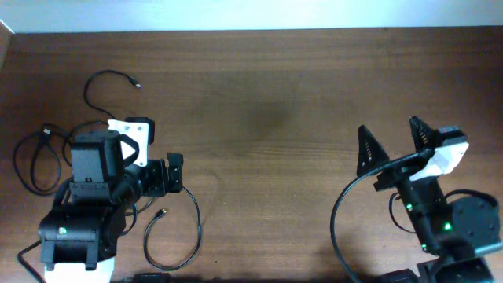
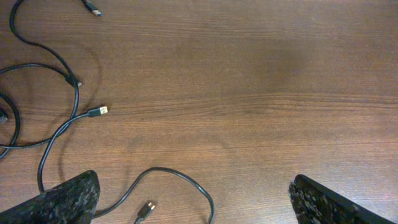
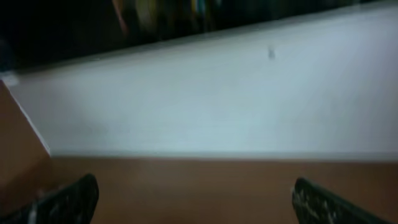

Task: Untangle cables

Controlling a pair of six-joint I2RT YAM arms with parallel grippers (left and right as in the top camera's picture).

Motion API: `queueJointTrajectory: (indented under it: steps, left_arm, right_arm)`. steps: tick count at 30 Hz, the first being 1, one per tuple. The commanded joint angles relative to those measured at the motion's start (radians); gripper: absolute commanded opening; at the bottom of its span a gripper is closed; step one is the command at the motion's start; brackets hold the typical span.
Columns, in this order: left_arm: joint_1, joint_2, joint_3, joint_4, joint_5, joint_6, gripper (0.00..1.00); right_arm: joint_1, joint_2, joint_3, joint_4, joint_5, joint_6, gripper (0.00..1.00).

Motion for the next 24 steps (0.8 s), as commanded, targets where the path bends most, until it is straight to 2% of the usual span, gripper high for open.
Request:
queueJointTrajectory:
  steps: [1, 2, 4, 15, 19, 22, 24]
  left_arm:
    - [-0.005, -0.007, 0.014, 0.001, 0.003, 0.015, 0.99]
    - [-0.005, -0.007, 0.014, 0.002, 0.003, 0.015, 0.99]
    - [-0.005, -0.004, 0.014, 0.002, 0.003, 0.015, 0.99]
    - [-0.005, 0.000, 0.014, 0.001, 0.003, 0.016, 0.99]
    - [-0.005, 0.000, 0.014, 0.001, 0.003, 0.015, 0.99]
    - [-0.005, 0.000, 0.014, 0.001, 0.003, 0.015, 0.99]
    - [-0.005, 0.000, 0.014, 0.001, 0.003, 0.015, 0.99]
  right_arm:
    - [-0.003, -0.068, -0.162, 0.190, -0.010, -0.027, 0.98]
    - [-0.016, -0.105, -0.245, 0.303, -0.010, -0.026, 0.98]
    - [-0.029, -0.169, -0.337, 0.377, -0.005, -0.027, 0.98]
    - [-0.114, -0.312, -0.438, 0.366, 0.008, -0.026, 0.98]
    - [-0.114, -0.370, -0.550, 0.378, 0.011, -0.027, 0.98]
    - [-0.114, -0.456, -0.678, 0.472, 0.021, -0.027, 0.98]
    - [-0.114, -0.520, -0.683, 0.402, 0.046, -0.027, 0.98]
